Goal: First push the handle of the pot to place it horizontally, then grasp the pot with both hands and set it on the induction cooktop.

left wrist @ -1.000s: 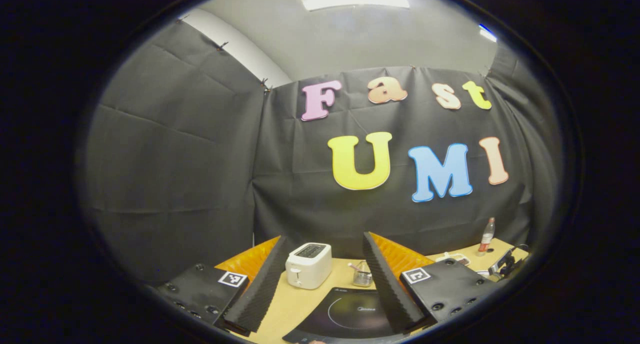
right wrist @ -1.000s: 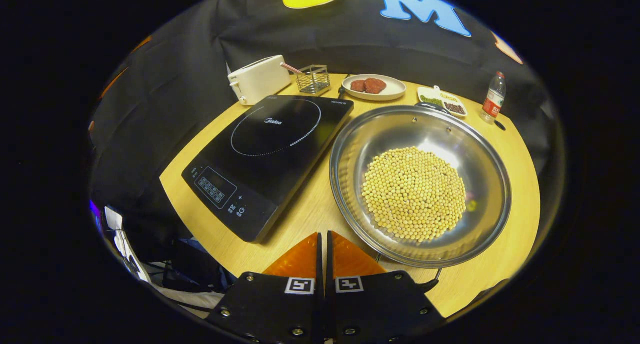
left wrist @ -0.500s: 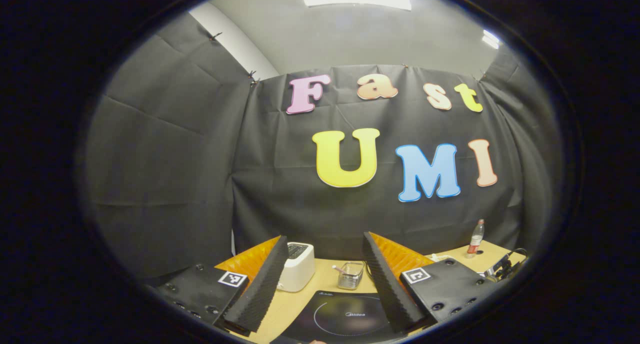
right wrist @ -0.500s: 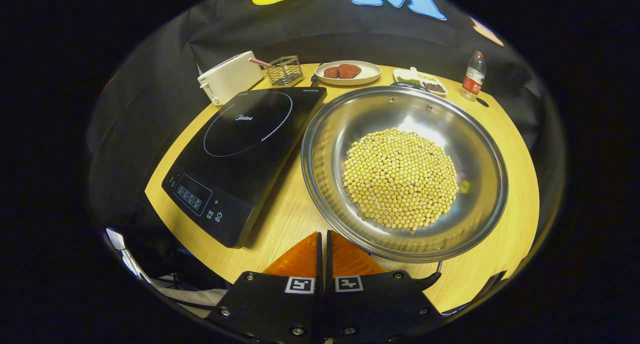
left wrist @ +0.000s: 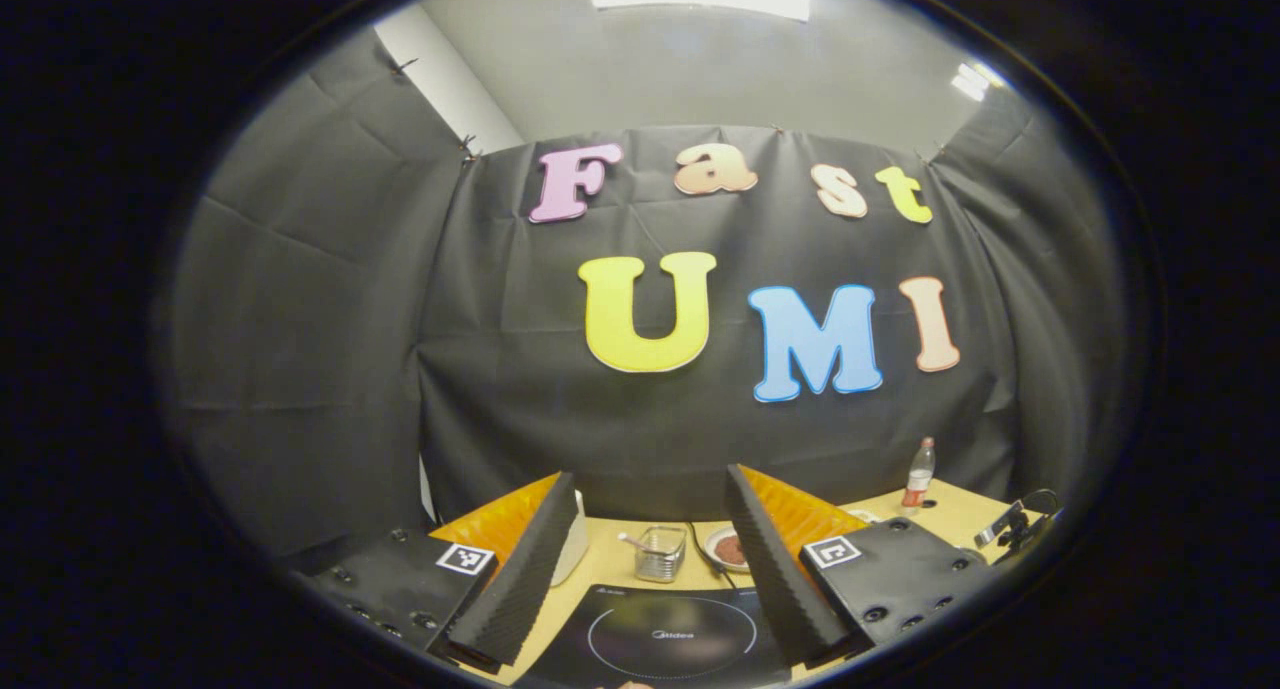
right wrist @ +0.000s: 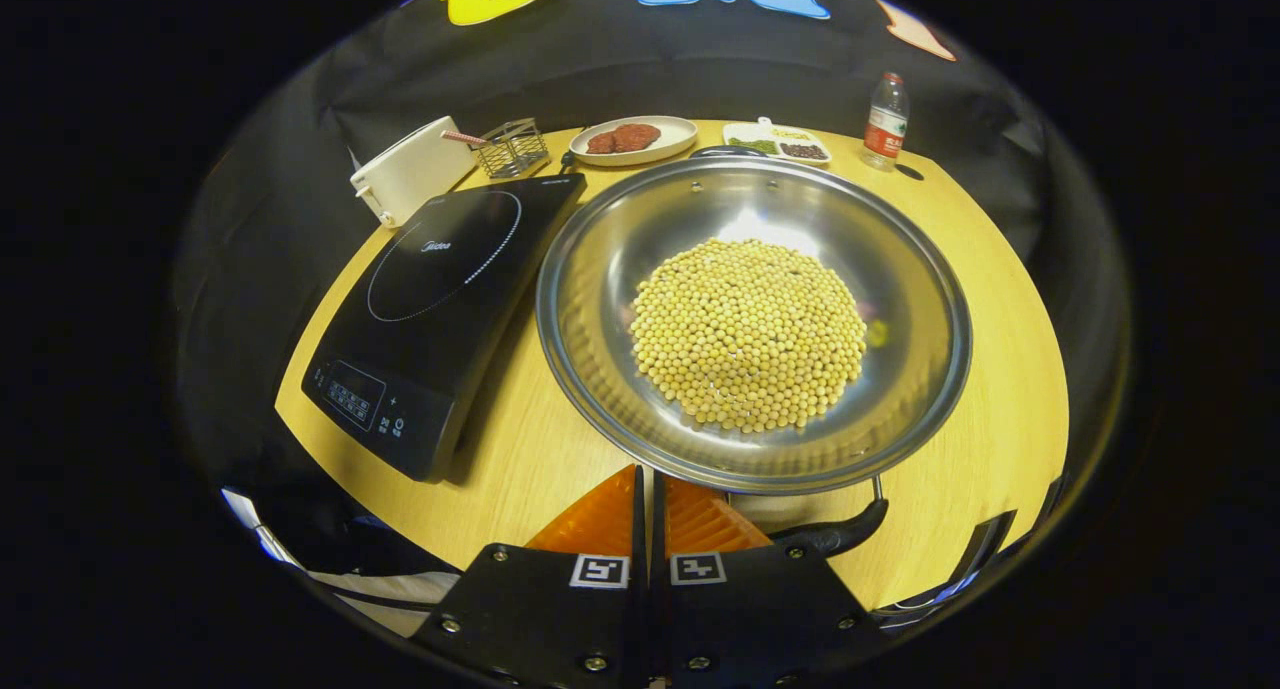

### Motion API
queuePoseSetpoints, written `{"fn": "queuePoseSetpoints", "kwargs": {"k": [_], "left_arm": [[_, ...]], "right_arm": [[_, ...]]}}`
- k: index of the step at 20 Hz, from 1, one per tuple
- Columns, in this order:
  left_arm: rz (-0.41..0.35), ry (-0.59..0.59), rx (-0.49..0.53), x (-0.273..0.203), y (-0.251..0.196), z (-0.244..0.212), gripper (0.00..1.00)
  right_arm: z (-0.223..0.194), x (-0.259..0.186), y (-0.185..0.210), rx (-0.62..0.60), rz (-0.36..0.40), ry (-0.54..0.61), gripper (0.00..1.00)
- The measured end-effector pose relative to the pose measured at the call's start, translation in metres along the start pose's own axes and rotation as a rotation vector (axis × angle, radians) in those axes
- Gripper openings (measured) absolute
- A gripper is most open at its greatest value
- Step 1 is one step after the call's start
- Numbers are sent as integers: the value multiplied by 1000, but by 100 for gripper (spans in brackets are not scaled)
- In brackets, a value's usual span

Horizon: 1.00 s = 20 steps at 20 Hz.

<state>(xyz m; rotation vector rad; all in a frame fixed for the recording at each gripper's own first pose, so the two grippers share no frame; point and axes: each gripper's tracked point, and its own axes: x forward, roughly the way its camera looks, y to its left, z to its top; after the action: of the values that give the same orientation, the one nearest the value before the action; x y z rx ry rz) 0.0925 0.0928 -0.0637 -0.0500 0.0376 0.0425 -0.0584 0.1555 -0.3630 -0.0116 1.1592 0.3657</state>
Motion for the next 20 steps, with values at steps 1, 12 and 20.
{"fn": "queuePoseSetpoints", "kwargs": {"k": [1, 12, 20], "left_arm": [[-4, -2, 0, 1, -7, 1, 100], [-41, 6, 10, 11, -95, 8, 100], [-41, 16, 13, 16, -137, 6, 97]], "right_arm": [[-3, -1, -5, -1, -1, 4, 1], [-13, -18, -67, -18, 1, 34, 1], [-10, -24, -115, -37, -22, 45, 1]]}}
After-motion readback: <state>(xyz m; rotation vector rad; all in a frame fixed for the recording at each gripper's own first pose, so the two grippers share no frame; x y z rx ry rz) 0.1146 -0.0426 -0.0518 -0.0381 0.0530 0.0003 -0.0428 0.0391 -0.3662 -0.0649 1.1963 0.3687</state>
